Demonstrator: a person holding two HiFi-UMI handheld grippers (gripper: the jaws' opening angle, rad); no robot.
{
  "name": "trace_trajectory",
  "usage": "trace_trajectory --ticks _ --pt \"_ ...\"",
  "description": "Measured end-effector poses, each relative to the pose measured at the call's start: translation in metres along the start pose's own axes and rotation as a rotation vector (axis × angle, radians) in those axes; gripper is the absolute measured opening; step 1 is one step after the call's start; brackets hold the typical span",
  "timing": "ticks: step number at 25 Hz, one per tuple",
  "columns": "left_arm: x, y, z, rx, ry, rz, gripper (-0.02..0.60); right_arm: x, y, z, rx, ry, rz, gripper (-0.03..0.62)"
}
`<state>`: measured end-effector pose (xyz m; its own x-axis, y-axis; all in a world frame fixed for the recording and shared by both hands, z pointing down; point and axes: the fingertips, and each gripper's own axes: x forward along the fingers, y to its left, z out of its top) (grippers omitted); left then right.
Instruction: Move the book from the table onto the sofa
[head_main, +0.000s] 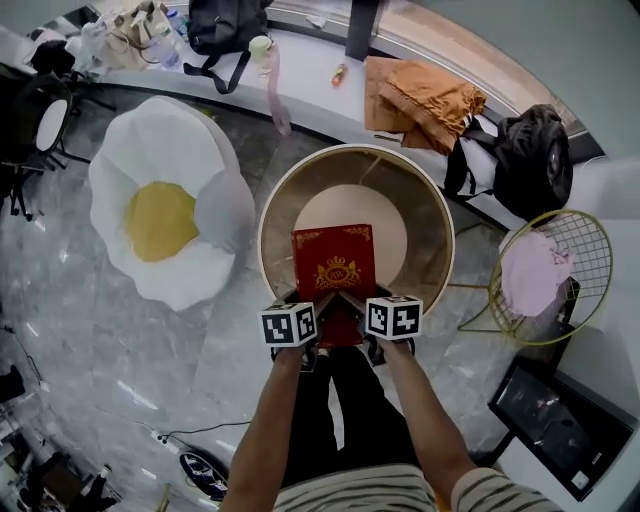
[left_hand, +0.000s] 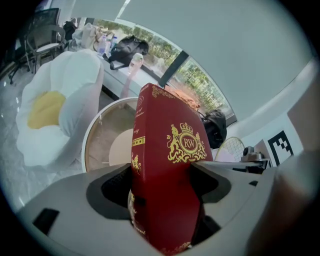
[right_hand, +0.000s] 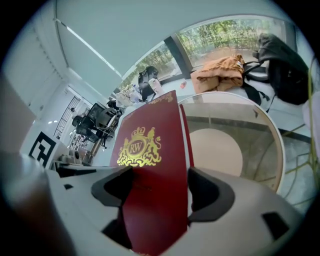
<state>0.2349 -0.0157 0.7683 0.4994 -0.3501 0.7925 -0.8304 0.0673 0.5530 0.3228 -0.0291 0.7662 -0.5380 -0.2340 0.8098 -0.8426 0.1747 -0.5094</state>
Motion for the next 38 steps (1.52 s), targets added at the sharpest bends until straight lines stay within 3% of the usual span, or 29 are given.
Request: trace_trajectory --ticks 26,38 --pt "-0.182 -0.094 0.039 0.001 -0.175 -0.018 0.364 -0.159 0.128 0.048 -0.151 -0.065 0.018 0.359" --pt "-0.261 -0.113 0.061 0.009 -0.273 -0.009 0.364 -0.205 0.194 0.07 -0.231 -0.107 0.058 0.359"
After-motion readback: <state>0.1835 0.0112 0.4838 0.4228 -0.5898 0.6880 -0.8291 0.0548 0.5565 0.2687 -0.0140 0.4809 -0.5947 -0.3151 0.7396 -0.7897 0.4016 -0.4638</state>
